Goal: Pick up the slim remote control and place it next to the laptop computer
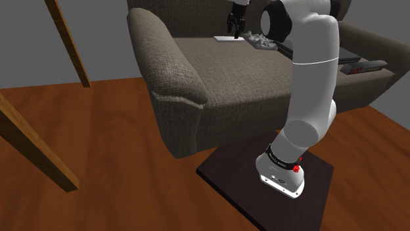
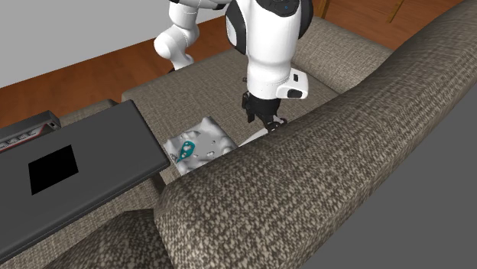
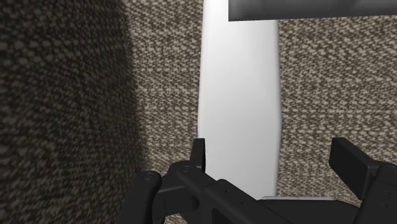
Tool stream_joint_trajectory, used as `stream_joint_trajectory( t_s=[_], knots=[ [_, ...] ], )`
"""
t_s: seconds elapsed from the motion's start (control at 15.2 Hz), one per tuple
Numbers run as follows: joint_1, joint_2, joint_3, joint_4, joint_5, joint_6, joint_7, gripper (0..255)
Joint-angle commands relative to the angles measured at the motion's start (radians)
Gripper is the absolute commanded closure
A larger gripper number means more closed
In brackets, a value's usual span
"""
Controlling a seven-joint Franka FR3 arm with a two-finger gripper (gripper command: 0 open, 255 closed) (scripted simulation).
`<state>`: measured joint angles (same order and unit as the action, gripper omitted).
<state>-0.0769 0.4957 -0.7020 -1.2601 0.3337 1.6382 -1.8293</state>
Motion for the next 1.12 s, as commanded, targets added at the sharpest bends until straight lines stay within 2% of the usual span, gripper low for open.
stream_joint_trajectory(
  t_s=[0.0,0.2,0.26,0.4,0.79,0.86,1.06],
  knots=[
    [0.014,0.031,0.008,-0.019,0.002,0.074,0.004,0],
    [0.017,0.032,0.003,-0.019,0.005,0.073,0.003,0],
    [0.02,0.027,0.002,-0.045,0.003,0.094,-0.004,255],
    [0.038,0.007,-0.002,-0.073,-0.008,0.103,0.004,255],
    [0.045,-0.003,-0.004,-0.063,-0.013,0.086,0.013,255],
    [0.018,0.032,0.003,-0.019,0.005,0.073,0.003,255],
    [0.006,0.036,0.002,0.029,0.006,0.031,0.006,255]
  ],
)
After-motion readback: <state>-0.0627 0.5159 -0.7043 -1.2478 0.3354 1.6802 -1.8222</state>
